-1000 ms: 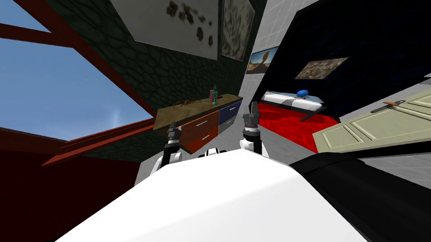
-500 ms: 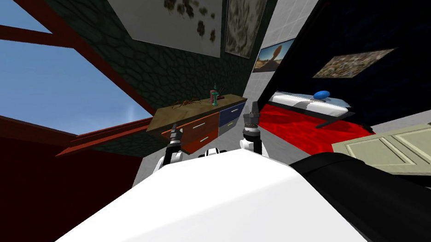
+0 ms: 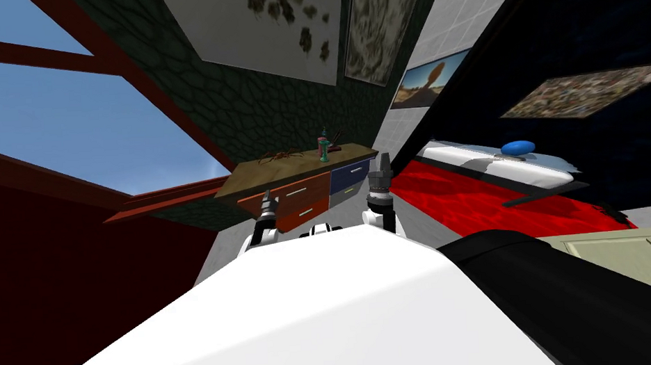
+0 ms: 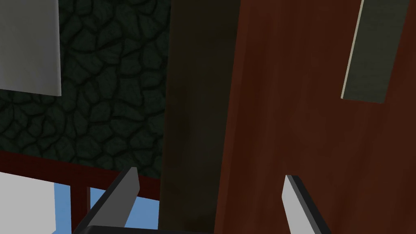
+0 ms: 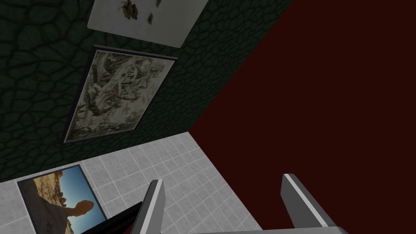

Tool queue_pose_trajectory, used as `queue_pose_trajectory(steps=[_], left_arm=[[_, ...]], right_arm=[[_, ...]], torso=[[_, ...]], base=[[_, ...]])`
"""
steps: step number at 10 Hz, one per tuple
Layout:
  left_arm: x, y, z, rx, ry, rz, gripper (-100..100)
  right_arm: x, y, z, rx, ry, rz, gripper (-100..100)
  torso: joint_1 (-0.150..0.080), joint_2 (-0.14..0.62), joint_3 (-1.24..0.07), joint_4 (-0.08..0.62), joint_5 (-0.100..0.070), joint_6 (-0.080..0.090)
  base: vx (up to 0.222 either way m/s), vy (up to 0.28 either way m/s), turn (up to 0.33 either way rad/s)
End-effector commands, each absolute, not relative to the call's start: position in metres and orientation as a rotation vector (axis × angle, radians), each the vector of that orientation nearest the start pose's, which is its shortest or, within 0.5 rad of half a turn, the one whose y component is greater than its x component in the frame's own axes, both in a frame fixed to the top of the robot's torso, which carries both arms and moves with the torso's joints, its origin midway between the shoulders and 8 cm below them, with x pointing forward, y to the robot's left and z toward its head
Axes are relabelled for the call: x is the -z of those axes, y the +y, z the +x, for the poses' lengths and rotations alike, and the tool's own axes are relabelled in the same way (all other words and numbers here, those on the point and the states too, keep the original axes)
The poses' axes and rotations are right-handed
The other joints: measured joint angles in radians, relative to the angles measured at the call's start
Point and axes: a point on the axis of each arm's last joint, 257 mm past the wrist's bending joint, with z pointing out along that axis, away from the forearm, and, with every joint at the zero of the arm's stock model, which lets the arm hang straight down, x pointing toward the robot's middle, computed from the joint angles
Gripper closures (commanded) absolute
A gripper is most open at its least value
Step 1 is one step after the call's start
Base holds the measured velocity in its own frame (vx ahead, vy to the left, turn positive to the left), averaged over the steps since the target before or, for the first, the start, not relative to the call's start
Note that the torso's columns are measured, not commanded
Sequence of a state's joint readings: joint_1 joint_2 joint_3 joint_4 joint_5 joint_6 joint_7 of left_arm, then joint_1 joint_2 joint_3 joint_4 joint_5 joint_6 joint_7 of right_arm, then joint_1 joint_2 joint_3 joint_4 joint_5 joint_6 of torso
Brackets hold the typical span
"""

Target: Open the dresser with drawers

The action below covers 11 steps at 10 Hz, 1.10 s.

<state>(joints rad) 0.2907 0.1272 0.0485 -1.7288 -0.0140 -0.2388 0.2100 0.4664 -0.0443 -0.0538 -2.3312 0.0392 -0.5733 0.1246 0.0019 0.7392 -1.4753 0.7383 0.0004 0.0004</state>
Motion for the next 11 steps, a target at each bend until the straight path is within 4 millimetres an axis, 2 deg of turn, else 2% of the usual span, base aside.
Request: queue_pose_trajectory(steps=[1, 3, 4, 5, 8, 9, 10, 11], left_arm=[[0.242, 0.320, 0.457, 1.217, 1.049, -1.248, -100], [0.261, 0.324, 0.460, 1.203, 1.061, -1.306, -100], [0.278, 0.324, 0.461, 1.194, 1.066, -1.361, -100], [0.278, 0.324, 0.461, 1.194, 1.066, -1.361, -100], [0.305, 0.311, 0.463, 1.209, 1.038, -1.478, -100], [0.300, 0.314, 0.463, 1.204, 1.046, -1.451, -100], [0.304, 0.290, 0.459, 1.224, 1.092, -1.436, -100], [0.305, 0.287, 0.459, 1.227, 1.095, -1.436, -100]], right_arm=[[-0.070, -0.275, 0.320, -1.153, 0.583, 0.426, 0], [-0.070, -0.275, 0.320, -1.153, 0.583, 0.426, 0], [-0.070, -0.275, 0.320, -1.153, 0.583, 0.426, 0], [-0.070, -0.275, 0.320, -1.153, 0.583, 0.426, 0], [-0.070, -0.275, 0.320, -1.153, 0.583, 0.425, 0], [-0.070, -0.275, 0.320, -1.153, 0.583, 0.425, 0], [-0.070, -0.275, 0.320, -1.153, 0.583, 0.425, 0], [-0.070, -0.275, 0.320, -1.153, 0.583, 0.425, 0]], torso=[[0.000, 0.000, 0.000, 0.000, 0.000, -0.001], [-0.003, -0.002, -0.001, 0.000, -0.001, 0.000], [-0.004, -0.002, -0.001, 0.000, -0.001, 0.000], [-0.005, 0.000, 0.000, 0.000, -0.001, -0.001], [0.001, -0.003, -0.001, -0.001, 0.001, -0.001], [-0.001, -0.003, -0.002, -0.001, 0.000, 0.000], [0.001, -0.001, -0.001, 0.000, 0.000, 0.000], [0.004, -0.002, -0.001, -0.001, 0.001, -0.001]], base=[[0.067, -0.134, 0.184], [0.068, -0.164, 0.170], [0.043, -0.213, 0.231], [0.011, -0.170, 0.113], [0.038, -0.108, 0.120], [0.021, -0.051, 0.022], [0.064, 0.037, 0.288], [0.082, 0.037, 0.189]])
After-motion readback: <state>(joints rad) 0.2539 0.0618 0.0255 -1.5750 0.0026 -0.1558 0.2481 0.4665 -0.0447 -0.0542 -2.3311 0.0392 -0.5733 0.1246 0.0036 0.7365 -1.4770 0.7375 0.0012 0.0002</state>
